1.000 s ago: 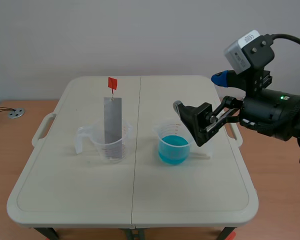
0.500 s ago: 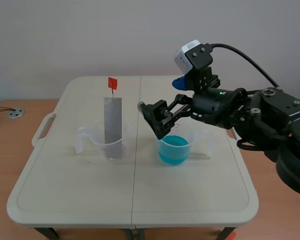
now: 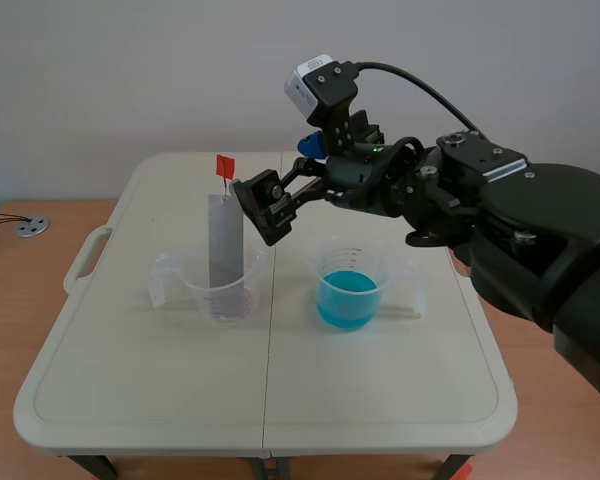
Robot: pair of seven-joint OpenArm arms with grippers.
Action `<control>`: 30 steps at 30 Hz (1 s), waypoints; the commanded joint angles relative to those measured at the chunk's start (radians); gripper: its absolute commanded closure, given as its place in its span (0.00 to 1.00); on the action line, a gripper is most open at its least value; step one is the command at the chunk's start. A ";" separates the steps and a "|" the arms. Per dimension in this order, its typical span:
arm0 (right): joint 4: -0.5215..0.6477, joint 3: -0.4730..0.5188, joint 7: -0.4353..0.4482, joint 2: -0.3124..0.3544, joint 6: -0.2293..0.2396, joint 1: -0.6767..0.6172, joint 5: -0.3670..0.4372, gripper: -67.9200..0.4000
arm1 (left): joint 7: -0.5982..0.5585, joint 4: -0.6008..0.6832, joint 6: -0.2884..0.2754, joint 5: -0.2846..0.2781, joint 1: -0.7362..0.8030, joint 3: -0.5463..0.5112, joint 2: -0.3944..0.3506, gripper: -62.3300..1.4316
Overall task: Hold the metal plate by the orange handle, dip it into the blue solution, take it out and point at it, then put the plate back in the beaker on the left.
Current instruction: 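Lift the metal plate out of the left beaker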
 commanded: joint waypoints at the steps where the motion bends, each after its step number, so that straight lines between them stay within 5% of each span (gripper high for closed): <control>1: -0.016 -0.003 0.012 -0.025 -0.002 0.045 0.002 0.02 | -0.008 0.020 -0.006 -0.007 0.000 0.004 0.005 0.93; 16: -0.264 -0.079 -0.009 -0.180 -0.003 0.198 -0.019 0.02 | -0.008 0.020 -0.005 -0.007 0.000 0.004 0.005 0.93; 30: -0.306 -0.079 0.018 -0.202 0.001 0.224 -0.022 0.02 | -0.010 0.020 -0.005 -0.007 0.000 0.004 0.005 0.93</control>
